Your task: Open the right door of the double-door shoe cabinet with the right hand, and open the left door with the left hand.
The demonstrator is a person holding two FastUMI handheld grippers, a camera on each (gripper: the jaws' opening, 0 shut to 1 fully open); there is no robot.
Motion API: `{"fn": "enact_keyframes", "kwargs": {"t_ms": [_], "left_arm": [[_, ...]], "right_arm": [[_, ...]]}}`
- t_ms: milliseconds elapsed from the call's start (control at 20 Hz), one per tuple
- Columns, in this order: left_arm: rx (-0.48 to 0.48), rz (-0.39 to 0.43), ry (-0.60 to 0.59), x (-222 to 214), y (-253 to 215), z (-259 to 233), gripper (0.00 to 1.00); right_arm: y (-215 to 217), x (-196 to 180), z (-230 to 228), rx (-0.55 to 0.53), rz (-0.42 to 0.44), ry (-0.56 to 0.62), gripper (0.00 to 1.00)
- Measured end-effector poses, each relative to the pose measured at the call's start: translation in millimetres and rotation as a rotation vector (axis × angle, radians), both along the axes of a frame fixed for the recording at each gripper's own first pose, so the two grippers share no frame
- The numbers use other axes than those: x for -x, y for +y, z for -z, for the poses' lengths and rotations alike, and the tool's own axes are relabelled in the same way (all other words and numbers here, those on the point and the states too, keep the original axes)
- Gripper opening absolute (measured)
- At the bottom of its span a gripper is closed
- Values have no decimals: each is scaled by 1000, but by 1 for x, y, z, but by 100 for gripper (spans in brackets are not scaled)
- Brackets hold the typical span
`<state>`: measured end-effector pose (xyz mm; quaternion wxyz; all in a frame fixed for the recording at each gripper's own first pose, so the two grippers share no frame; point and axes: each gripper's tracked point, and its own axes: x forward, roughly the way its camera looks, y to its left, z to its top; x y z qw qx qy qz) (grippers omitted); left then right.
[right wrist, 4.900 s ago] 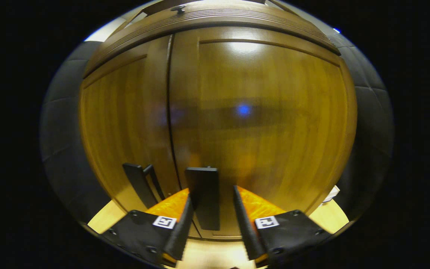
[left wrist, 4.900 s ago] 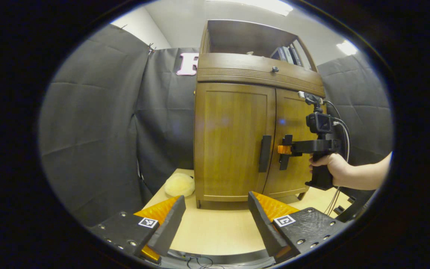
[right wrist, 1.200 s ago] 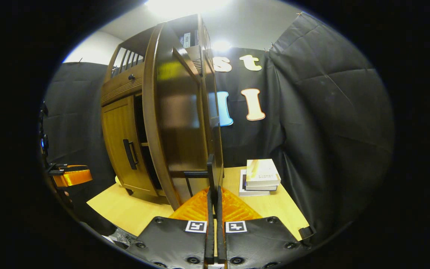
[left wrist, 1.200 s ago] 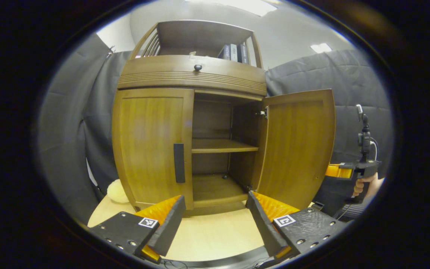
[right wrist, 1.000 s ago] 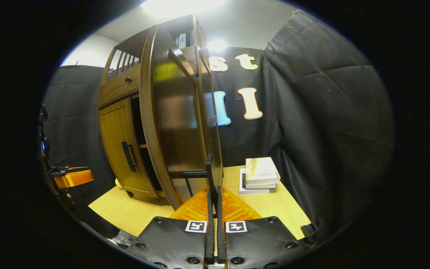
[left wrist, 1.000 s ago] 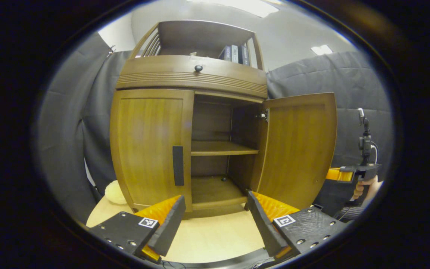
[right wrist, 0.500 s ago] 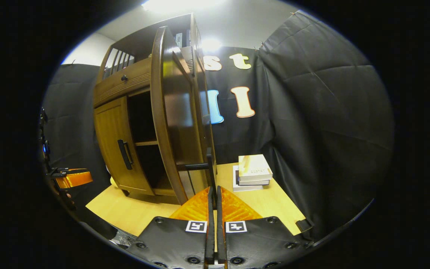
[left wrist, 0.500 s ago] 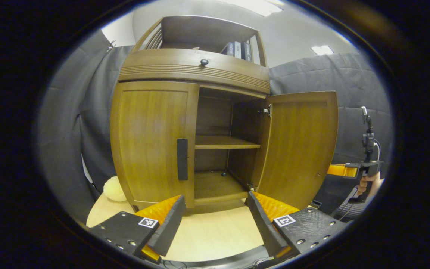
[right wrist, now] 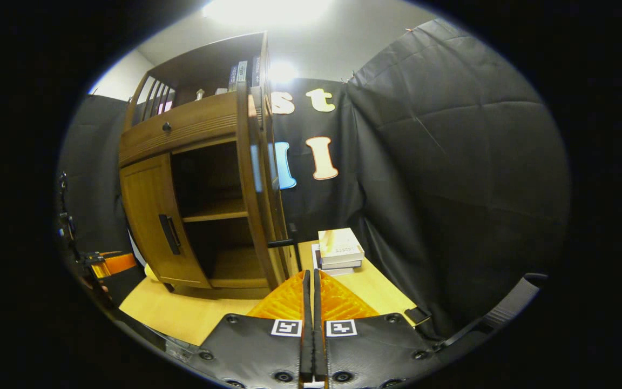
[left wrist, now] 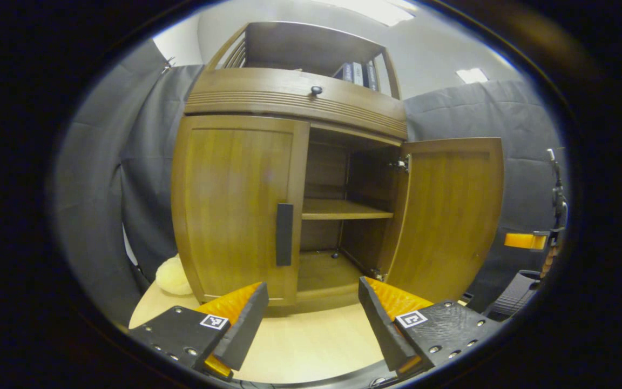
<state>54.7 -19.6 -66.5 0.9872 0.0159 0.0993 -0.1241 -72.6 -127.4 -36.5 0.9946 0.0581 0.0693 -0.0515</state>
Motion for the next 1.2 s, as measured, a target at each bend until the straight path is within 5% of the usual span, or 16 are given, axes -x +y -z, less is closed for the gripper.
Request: {"fn": "enact_keyframes", "kwargs": {"t_ms": [250, 600, 900, 1200], "left_arm": [[31, -46, -21, -5, 7, -5, 99], [34, -97, -19, -11, 14, -4, 98], [-34, -111, -23, -25, 24, 0, 98], [-21, -148, -5, -43, 24, 4, 98]], "right_arm": [[81, 2, -33, 36, -102, -73, 2], [132, -69, -44, 30, -203, -90, 3], [153, -108, -19, 155, -255, -70, 96], [176, -135, 5, 138, -352, -23, 97]]}}
